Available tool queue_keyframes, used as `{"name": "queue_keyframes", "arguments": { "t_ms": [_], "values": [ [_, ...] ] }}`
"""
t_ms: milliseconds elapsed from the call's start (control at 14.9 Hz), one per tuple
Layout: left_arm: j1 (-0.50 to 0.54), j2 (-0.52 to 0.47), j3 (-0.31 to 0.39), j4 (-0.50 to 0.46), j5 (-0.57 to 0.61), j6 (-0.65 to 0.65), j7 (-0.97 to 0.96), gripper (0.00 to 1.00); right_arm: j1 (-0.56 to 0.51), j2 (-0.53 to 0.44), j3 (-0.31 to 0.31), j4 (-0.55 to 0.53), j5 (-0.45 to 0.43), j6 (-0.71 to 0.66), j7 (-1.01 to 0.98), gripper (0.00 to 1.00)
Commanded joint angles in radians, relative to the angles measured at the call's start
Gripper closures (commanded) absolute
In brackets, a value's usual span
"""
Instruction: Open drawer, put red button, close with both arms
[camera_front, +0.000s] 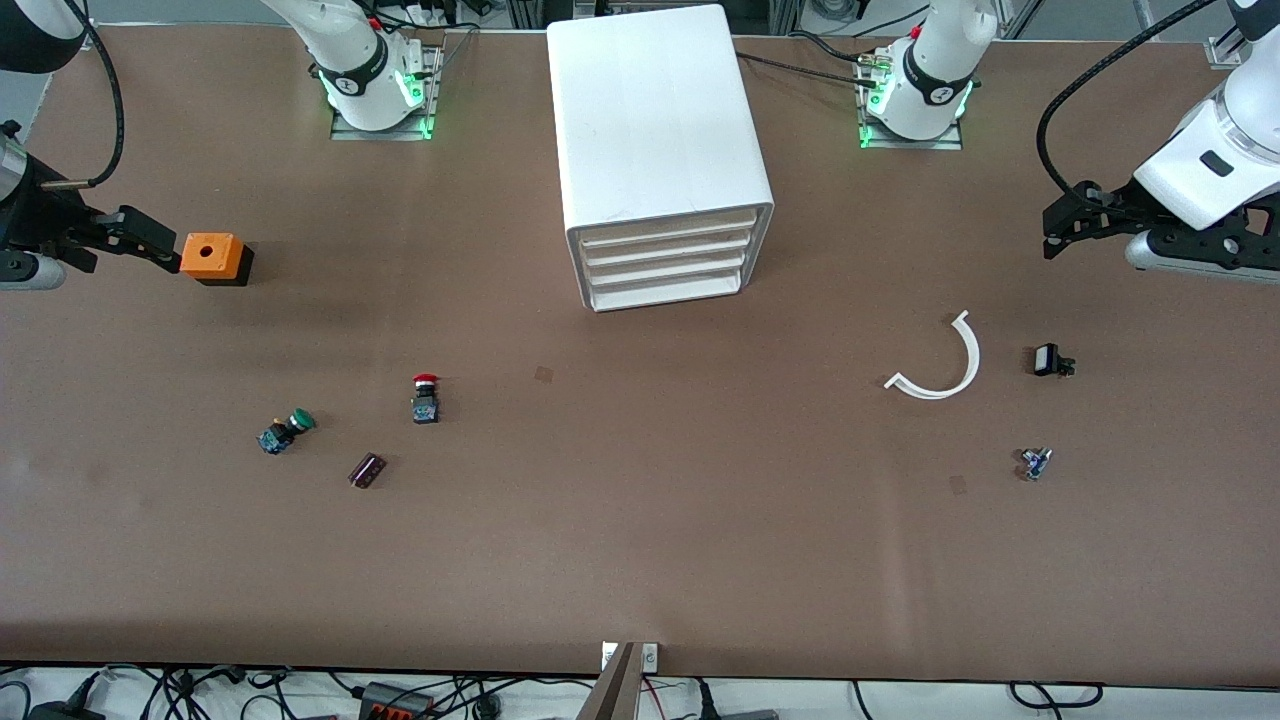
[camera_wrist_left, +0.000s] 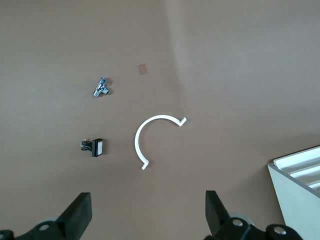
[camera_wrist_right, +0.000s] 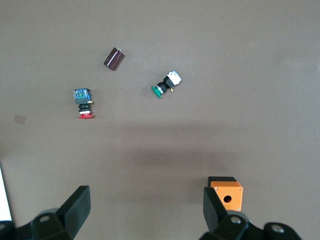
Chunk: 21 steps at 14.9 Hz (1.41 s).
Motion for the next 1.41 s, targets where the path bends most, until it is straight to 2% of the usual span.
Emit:
{"name": "queue_keyframes", "arguments": {
  "t_ms": [0,404,740,874,1076,1143,1211,1345],
  "values": [
    [-0.006,0.016,0.005,0.038,-0.003,-0.028,0.002,0.0,0.001,-0.011,0.002,-0.006,0.003,-0.01,-0.001,0.0],
    [-0.008,0.016,0.005,0.038,-0.006,-0.035,-0.001,0.0,0.001,-0.011,0.002,-0.006,0.003,-0.01,0.001,0.0],
    [-0.058,0.031,-0.019,0.038,-0.063,-0.305,0.004,0.0,-0.009,0.006,0.001,-0.006,0.006,-0.009,0.009,0.0],
    [-0.078,0.073,-0.019,0.038,-0.156,-0.379,0.005,0.0,-0.012,0.026,-0.002,-0.003,0.006,0.003,0.009,0.0],
    [-0.088,0.148,-0.019,0.04,-0.365,-0.388,0.01,0.0,-0.018,0.047,-0.004,-0.003,0.006,0.008,0.01,0.0],
    [-0.083,0.166,-0.016,0.038,-0.484,-0.375,0.023,0.0,-0.022,0.059,-0.004,-0.003,0.008,0.01,0.01,0.0],
    [-0.081,0.188,-0.016,0.035,-0.549,-0.349,0.052,0.0,-0.019,0.066,-0.003,-0.003,0.008,0.011,0.01,0.0],
    [-0.097,0.249,-0.019,0.032,-0.609,-0.265,0.152,0.0,-0.01,0.119,0.004,0.007,0.009,0.023,0.012,0.0]
  ]
}}
